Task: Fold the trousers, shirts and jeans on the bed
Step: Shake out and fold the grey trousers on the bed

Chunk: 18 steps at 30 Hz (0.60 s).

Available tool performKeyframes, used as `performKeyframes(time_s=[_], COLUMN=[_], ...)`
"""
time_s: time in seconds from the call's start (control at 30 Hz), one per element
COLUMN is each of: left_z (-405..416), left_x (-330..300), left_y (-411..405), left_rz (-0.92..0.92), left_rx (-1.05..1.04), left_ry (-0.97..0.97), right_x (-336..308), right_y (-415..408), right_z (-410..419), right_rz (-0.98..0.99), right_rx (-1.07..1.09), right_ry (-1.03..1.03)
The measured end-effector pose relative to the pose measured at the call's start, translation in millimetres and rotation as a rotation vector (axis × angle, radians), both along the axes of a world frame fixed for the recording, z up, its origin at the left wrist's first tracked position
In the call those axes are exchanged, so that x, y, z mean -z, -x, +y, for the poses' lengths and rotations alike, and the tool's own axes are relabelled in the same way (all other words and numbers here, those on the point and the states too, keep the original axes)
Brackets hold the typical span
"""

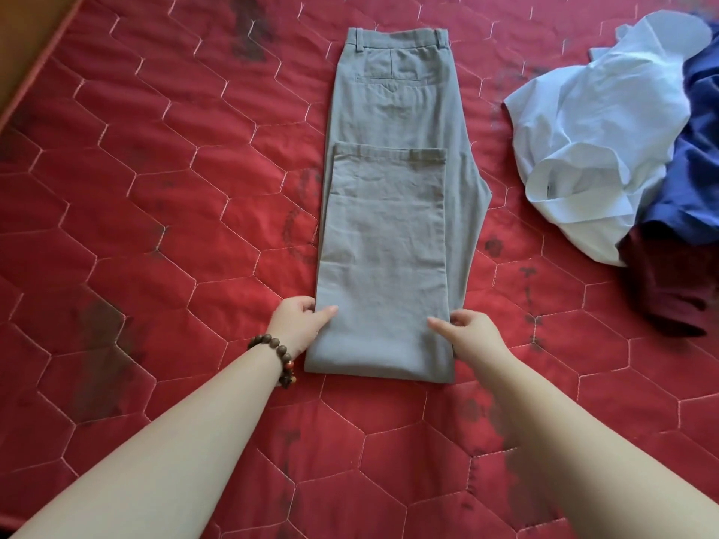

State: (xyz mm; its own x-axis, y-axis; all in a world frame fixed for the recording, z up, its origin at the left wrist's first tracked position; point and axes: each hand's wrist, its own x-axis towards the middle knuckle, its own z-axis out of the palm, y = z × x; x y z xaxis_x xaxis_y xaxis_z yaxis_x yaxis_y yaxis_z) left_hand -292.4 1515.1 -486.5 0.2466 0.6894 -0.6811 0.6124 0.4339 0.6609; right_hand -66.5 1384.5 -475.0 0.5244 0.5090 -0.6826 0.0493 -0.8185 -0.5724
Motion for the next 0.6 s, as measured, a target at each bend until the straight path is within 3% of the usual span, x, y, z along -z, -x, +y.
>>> performKeyframes(time_s=[0.23, 0.33, 0.4, 0.47, 0.53, 0.6], left_z=[51.4, 53.6, 39.6, 13.7, -15.7, -37.1], left_x=[-2.5, -4.5, -6.4, -0.6, 10.8, 25.7], left_y=[-53.6, -60.4, -58.2, -59.4, -59.7, -56.3], left_rz=[-0.004, 0.061, 0.167, 0.189, 0.267, 0.446], left_rx=[-0.114, -0.179, -0.013, 0.294, 0.607, 0.809], left_ry=[-0.212, -0.399, -0.78, -1.031, -0.97, -0.86], right_x=[8.9, 7.0, 4.6, 6.4, 18.8, 32.7], right_y=[-28.8, -28.4, -12.5, 19.5, 51.8, 72.4], right_z=[78.6, 85.7, 75.9, 63.3, 48.1, 30.5], right_rz=[-0.012, -0.208, -0.531, -0.79, -0.856, -0.838], right_rx=[0.164, 0.116, 0.017, -0.247, -0.531, -0.719], right_ry=[-0.179, -0.132, -0.164, -0.327, -0.405, -0.359])
